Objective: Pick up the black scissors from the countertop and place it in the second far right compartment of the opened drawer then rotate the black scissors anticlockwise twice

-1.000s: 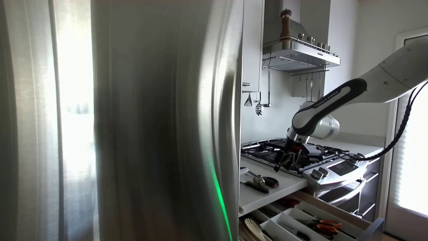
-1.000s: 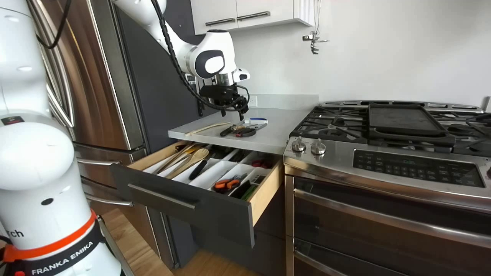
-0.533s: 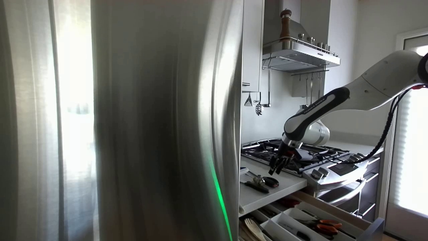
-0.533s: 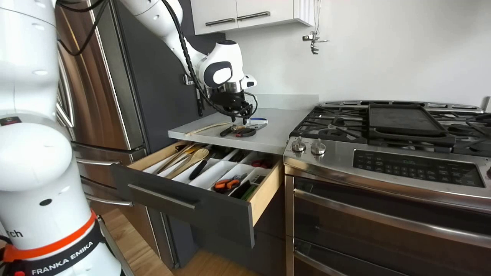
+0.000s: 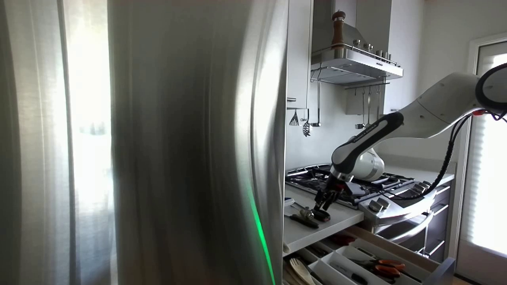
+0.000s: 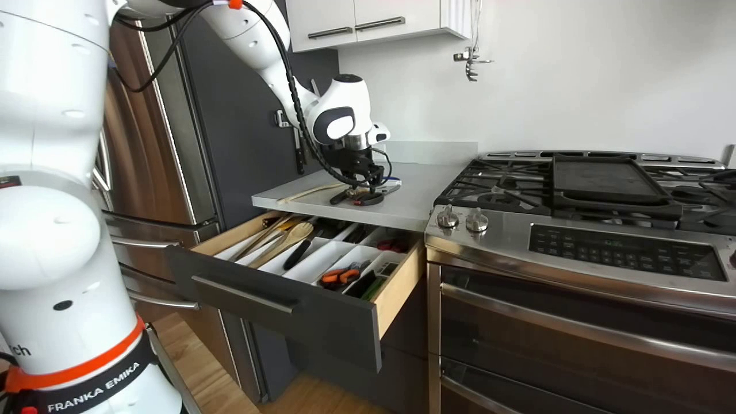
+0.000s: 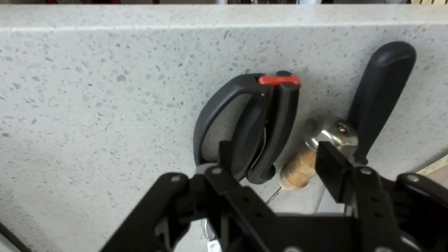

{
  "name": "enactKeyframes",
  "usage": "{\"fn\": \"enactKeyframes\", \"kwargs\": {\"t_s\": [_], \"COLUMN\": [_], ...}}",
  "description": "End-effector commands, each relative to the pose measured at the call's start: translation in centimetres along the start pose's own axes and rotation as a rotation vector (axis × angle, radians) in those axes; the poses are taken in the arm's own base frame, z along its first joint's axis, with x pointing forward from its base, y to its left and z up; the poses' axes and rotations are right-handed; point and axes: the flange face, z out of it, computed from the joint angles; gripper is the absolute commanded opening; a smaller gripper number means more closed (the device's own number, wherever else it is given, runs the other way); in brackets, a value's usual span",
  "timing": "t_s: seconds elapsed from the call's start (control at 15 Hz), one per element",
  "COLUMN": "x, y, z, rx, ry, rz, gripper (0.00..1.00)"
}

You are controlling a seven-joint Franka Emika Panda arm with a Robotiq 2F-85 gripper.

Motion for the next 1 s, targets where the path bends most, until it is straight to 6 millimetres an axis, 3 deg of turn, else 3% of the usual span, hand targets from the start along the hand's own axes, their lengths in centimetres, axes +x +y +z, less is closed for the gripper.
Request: {"fn": "enactKeyframes", "kwargs": {"t_s": [0.0, 0.47, 0.73, 0.93], "x": [0.3, 0.5, 0.1, -0.1], "y": [0.4, 1.4, 1.8, 1.7], "z": [1.9, 3.2, 3.5, 3.6], "rx": [0.024, 0.013, 0.009, 0.009], "ry": [0.026, 0.042, 0.023, 0.011], "rz": [-0.001, 0.013, 0.012, 0.002], "gripper": [0.65, 0.6, 0.52, 0.53]}}
